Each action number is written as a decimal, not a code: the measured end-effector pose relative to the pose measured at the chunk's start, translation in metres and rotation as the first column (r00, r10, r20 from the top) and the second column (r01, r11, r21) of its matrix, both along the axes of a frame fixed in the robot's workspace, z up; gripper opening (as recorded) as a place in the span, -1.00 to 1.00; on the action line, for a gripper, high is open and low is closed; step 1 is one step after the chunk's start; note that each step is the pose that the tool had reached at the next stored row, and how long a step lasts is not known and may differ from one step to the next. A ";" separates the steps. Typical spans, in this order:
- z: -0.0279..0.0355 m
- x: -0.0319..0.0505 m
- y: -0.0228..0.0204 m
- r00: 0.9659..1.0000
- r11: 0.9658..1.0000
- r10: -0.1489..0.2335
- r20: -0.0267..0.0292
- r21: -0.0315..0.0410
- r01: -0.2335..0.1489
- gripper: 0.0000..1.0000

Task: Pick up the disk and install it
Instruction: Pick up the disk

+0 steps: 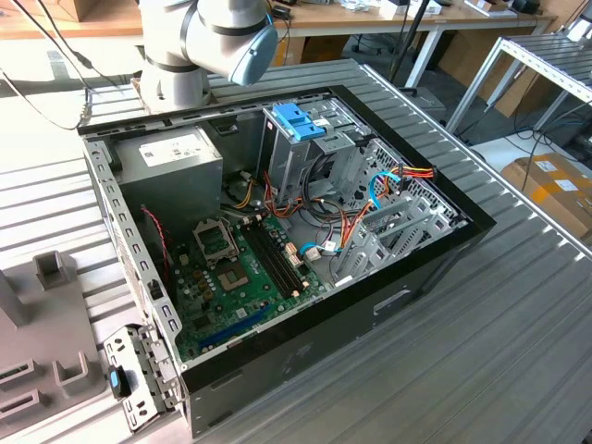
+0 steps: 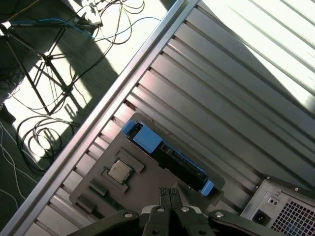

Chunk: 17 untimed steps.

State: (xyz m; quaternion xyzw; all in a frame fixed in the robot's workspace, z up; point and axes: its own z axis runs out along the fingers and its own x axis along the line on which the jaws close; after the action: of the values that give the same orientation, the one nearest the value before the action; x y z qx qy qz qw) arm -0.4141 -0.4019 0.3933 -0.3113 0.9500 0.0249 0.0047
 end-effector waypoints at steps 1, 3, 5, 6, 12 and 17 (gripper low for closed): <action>0.0000 0.0000 0.0000 1.000 1.000 0.003 0.000 0.000 -0.003 -0.79; 0.0000 0.0000 0.0000 1.000 1.000 0.012 0.000 0.000 -0.012 -0.79; 0.0000 0.0000 0.0000 1.000 1.000 0.022 0.000 0.000 -0.022 -0.79; 0.0000 0.0000 0.0000 1.000 1.000 0.029 0.000 0.000 -0.029 -0.79; 0.0000 0.0000 0.0000 0.998 0.998 0.064 0.000 0.000 -0.064 -0.79; 0.0000 0.0000 0.0000 0.996 0.996 0.084 0.000 0.000 -0.084 -0.79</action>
State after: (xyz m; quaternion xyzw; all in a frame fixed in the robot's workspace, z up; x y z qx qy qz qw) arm -0.4141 -0.4019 0.3933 -0.3511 0.9360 0.0251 0.0037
